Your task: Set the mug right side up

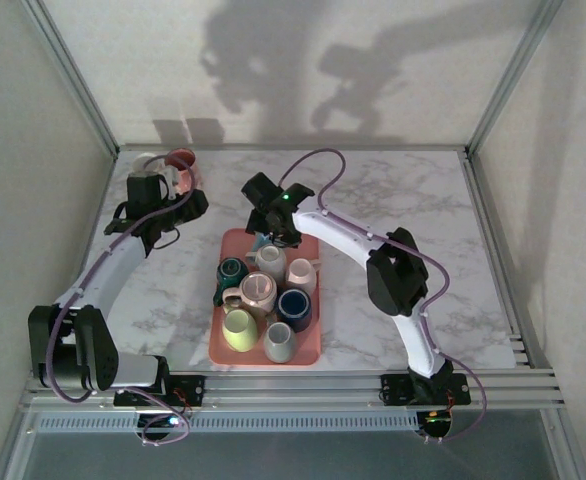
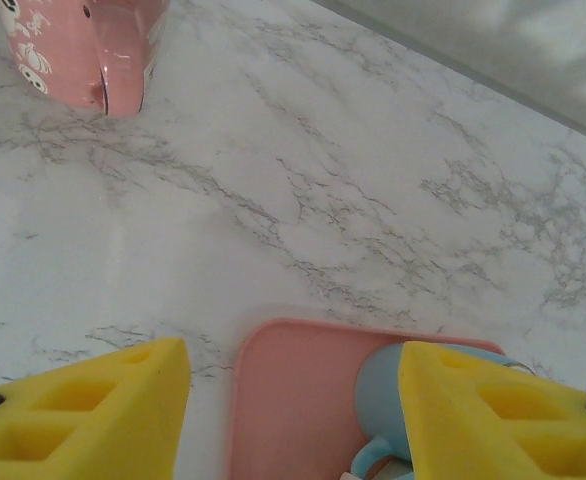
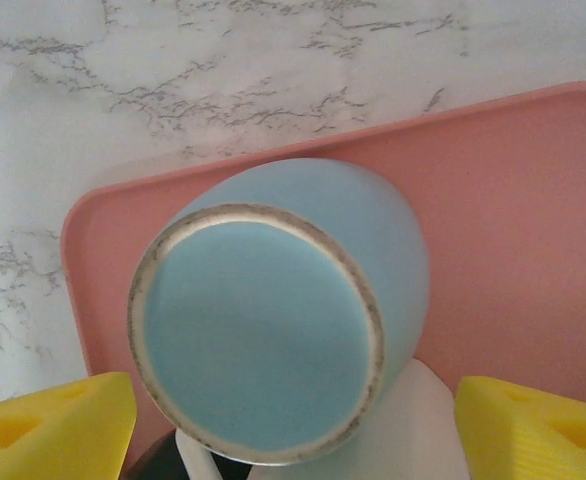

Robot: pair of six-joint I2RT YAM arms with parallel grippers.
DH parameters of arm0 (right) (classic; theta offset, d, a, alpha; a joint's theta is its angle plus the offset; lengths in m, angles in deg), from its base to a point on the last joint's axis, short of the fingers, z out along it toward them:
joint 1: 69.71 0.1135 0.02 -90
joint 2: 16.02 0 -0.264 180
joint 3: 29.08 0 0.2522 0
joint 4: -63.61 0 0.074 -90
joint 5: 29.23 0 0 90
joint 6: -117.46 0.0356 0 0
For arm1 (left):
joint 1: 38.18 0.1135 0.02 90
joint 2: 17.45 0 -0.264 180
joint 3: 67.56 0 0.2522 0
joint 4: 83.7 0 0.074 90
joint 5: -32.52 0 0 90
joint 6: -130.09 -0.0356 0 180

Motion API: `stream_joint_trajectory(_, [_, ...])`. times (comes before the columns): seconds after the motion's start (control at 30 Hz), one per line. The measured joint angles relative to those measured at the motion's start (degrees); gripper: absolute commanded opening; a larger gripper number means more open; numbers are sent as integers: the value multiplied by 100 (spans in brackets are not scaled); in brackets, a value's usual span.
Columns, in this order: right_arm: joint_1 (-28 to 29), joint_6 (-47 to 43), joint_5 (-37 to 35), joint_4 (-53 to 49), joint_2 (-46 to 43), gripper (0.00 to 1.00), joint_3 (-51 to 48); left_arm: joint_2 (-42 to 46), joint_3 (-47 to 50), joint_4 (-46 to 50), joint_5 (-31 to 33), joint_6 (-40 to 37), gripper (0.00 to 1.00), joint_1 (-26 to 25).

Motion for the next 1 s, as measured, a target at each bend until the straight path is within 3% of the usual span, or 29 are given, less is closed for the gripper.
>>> stream_joint_trajectory(0.3, [-76, -601, 223, -26, 376, 78, 341, 0, 0, 35, -7, -4, 57, 0])
stream_joint_trajectory(0.57, [-81, -1816, 896, -22, 726, 76, 920, 0, 0, 109, -4, -111, 57, 7])
stream_joint_trajectory(0.77, [-66, -2863, 1410, -199, 1255, 81, 1827, 2, 0, 212, -7, -181, 57, 76])
stream_joint_trajectory(1.0, [-52, -3595, 1432, -750, 1646, 91, 3058, 24, -2, 260, -13, -236, 57, 151])
